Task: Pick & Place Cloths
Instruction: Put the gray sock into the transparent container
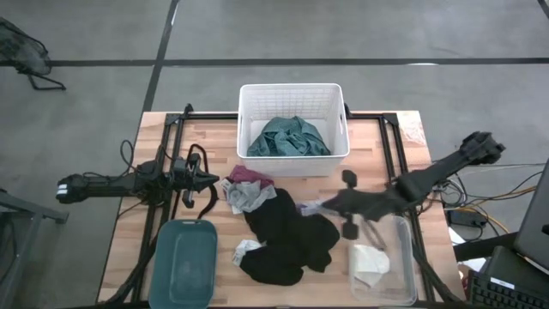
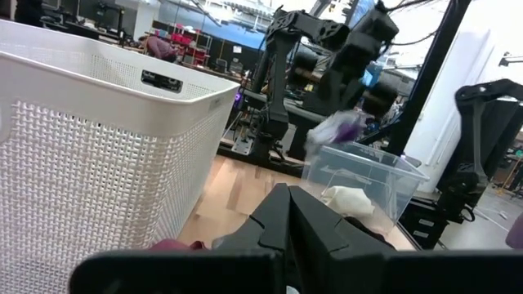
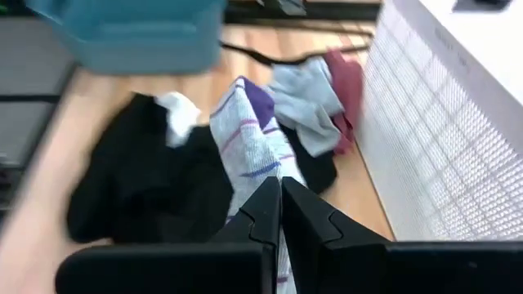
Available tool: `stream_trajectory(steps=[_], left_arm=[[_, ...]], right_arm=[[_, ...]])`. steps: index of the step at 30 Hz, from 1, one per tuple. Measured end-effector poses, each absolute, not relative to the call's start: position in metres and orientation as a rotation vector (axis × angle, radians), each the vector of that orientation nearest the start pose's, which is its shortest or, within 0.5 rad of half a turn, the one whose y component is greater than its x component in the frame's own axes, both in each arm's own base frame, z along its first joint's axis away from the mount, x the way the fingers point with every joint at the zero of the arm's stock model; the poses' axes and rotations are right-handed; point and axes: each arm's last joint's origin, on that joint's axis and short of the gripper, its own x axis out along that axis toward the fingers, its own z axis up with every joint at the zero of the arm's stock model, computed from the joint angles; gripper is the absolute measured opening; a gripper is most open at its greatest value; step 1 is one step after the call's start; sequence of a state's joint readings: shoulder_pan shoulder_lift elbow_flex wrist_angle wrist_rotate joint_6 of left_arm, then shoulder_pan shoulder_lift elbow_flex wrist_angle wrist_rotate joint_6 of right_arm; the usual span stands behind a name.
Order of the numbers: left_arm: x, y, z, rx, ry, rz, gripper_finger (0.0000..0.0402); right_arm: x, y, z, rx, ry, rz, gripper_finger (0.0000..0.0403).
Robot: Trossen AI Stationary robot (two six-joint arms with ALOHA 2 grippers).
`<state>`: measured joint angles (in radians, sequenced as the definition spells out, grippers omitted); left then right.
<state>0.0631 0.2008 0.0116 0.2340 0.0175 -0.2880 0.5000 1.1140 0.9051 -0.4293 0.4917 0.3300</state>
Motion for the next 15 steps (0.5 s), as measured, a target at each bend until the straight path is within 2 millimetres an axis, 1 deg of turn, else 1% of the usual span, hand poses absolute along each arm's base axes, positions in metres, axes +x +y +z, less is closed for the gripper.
stream_trajectory(steps=[4,8,12,15], left_arm=[[0.110,0.006,0.173,-0.286,-0.049,0.040,0.0011],[0.110,0.006,0.173,-0.286,-0.047,0.039,0.0011],[0.110,0.006,0.173,-0.286,-0.046,0.040,0.0011],[0.110,0.006,0.173,-0.286,-0.046,0.039,0.0011]], right_arm=[[0.182,0.105,0.312,0.043,0.478,0.020,0.0008],[0.158,0.111,0.327,0.060,0.419,0.136,0.0008],[0.139,0.118,0.334,0.044,0.402,0.299,0.0008],[0.126,0.124,0.333,0.019,0.423,0.374,0.0008]])
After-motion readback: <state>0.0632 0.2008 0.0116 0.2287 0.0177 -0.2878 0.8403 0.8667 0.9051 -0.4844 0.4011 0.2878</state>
